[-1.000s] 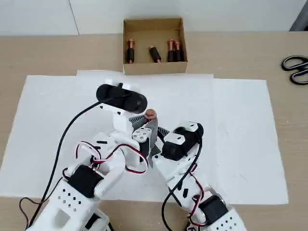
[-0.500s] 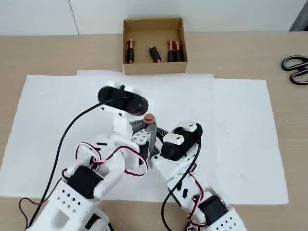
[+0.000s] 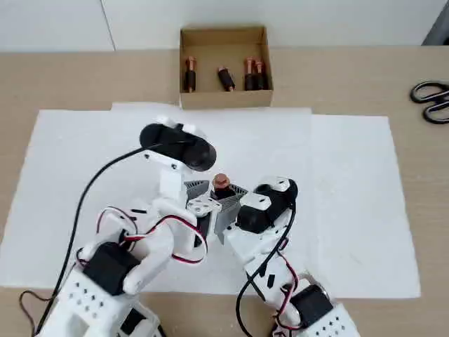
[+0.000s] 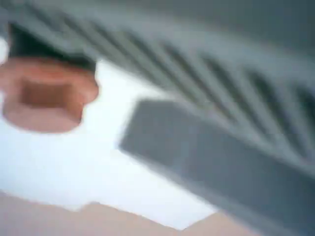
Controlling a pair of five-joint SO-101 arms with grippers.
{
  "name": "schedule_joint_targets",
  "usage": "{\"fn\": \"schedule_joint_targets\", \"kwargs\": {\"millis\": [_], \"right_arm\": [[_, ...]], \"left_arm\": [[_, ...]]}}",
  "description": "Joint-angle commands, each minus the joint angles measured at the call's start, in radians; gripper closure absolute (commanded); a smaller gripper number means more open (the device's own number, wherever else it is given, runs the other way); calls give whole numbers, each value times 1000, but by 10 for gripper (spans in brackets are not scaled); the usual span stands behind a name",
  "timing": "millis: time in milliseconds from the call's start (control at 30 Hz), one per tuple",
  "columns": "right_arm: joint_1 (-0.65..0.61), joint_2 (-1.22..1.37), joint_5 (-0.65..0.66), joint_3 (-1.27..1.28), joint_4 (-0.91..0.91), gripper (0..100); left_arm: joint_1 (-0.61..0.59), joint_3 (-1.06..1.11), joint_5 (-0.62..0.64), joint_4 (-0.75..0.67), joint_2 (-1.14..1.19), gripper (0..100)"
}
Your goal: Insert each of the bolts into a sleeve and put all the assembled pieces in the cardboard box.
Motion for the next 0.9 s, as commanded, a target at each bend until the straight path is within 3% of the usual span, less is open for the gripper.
{"fn": "schedule_joint_targets", "kwargs": {"millis": [0,167,367,467,567,867], "right_arm": [[15,-19,-5,9,-4,995],[102,-19,-5,9,-15,995],[292,-15,55,-46,-85,995],[366,-10,117,-143,-145,995],[377,65,167,-259,-179,995],[380,812,196,-848,-311,995]], "left_arm": [[-51,-140,-6,63,-15,776],[-308,-222,-20,84,-17,776],[-586,-160,-336,157,-14,776],[-634,-77,-416,157,-15,778],[-652,-36,-414,155,-15,778],[-649,-25,-419,149,-15,778]]}}
